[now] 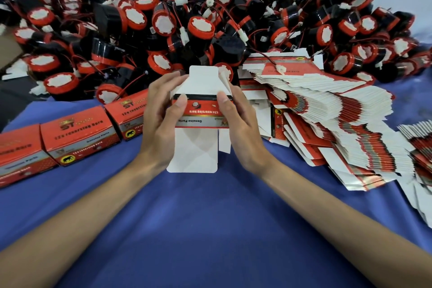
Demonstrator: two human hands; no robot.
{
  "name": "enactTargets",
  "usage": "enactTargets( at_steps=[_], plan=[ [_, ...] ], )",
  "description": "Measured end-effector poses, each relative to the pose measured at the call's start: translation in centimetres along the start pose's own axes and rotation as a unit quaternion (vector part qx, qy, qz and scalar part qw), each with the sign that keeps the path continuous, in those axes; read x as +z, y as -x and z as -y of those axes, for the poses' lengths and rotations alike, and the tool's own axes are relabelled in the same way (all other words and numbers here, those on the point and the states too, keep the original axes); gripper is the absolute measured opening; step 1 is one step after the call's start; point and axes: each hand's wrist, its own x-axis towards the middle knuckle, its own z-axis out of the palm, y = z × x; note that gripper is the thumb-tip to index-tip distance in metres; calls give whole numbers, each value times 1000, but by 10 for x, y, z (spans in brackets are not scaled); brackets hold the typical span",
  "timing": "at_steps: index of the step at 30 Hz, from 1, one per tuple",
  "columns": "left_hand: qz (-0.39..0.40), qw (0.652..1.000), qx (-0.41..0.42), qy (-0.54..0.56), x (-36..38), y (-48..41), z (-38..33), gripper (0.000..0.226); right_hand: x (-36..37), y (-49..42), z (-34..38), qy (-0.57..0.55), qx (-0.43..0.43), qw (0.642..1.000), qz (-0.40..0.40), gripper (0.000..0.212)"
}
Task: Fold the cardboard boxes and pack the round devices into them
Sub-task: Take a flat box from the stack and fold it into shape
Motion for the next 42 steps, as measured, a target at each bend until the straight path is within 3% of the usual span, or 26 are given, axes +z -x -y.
enactTargets(
  at_steps=[9,13,19,24,28,31,35,42],
  plan=[
    [26,998,36,-33,1,2,2,29,-4,-4,1,-54,47,997,-6,30],
    [37,999,20,-14,0,0,3,42,-5,-4,4,-84,42,995,-13,22],
    [16,1000,-2,-15,-1,2,4,33,5,0,8,-9,43,998,-39,25],
    [8,1000,6,-3,-1,1,-1,35,4,1,9,-112,67,991,-44,18],
    [13,997,31,71,-5,-3,-8,42,5,1,6,-132,73,988,-46,14],
    [-8,997,44,66,-3,-1,-11,40,8,1,7,-159,86,981,-64,15],
    [-59,997,36,47,2,2,-11,40,8,0,7,-172,109,974,-98,18],
    [-15,999,-15,41,6,4,-14,30,8,-1,8,-159,90,975,-128,20]
  ],
)
